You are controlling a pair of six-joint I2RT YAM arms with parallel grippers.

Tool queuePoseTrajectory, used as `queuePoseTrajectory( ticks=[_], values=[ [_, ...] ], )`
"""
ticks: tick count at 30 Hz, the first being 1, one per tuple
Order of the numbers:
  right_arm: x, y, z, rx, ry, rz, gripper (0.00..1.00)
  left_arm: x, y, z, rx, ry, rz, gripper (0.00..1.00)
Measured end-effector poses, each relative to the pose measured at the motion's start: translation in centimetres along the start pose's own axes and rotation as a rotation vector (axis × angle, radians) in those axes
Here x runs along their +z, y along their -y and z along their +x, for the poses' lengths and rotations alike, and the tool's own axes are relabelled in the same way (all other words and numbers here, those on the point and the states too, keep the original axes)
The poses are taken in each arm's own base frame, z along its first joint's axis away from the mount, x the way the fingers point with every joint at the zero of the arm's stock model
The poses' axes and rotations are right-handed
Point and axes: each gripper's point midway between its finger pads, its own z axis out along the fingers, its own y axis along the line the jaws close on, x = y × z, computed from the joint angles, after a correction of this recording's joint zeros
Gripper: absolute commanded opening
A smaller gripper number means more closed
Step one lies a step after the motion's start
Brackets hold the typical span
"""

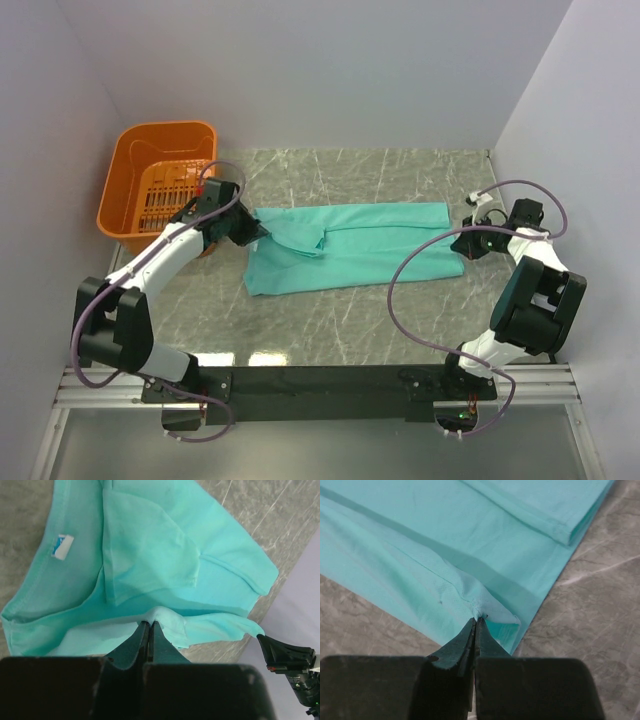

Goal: Fold and stack the t-shirts
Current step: Fold the tshirt

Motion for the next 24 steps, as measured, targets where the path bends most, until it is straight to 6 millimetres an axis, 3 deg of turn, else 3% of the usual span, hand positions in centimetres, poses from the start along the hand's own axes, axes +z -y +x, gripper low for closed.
queuePoseTrajectory(
  ticks=[8, 18, 24],
  values=[
    [0.0, 1.9, -0.8, 0.073, 0.043, 0.085, 0.0, 0.6, 1.1, -2.2, 0.008, 0.015, 0.012, 0.0],
    [0.1, 2.3, -0.3, 0.111, 0.042, 0.112, 0.0, 3.2, 1.7, -2.7, 0.017, -0.035, -0.002, 0.01],
    [-0.1, 2.9, -0.1, 0.129, 0.045, 0.138, 0.0, 3.8, 3.2, -3.7, 0.031, -0.027, 0.015, 0.01]
  ],
)
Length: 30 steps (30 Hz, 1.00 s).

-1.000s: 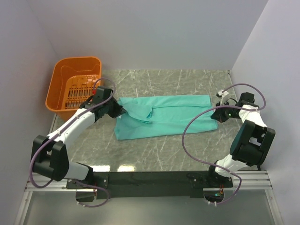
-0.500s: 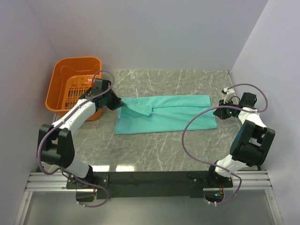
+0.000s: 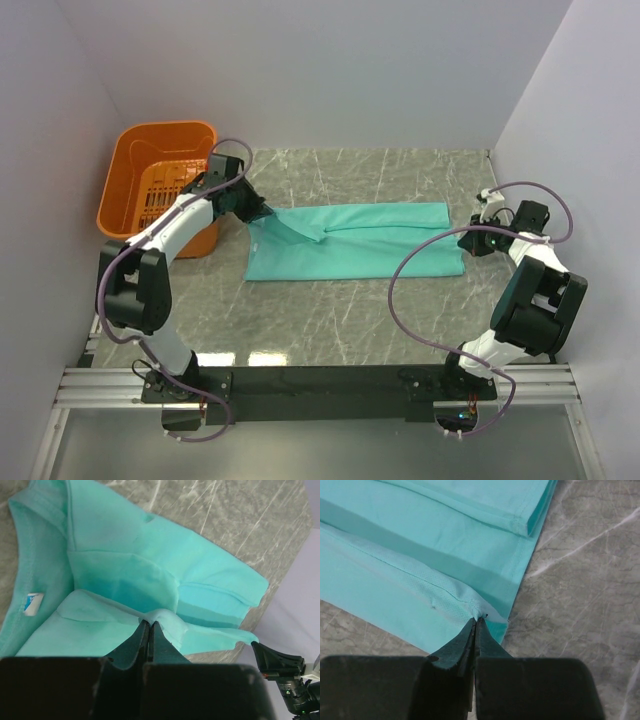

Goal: Fold and stack the t-shirts
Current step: Fold the tshirt

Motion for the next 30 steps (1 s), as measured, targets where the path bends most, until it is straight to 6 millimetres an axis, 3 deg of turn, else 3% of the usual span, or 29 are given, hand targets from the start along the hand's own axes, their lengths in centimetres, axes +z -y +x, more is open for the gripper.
queuePoseTrajectory(
  ticks=[21, 30],
  values=[
    [0.0, 0.8, 0.3, 0.039, 0.0, 0.039, 0.0, 3.5, 0.7, -1.5, 0.009, -0.026, -0.039, 0.0],
    [0.1, 0.9, 0.3, 0.046, 0.001, 0.042, 0.0, 5.0, -0.4, -1.1, -0.001, -0.05, -0.075, 0.01]
  ],
)
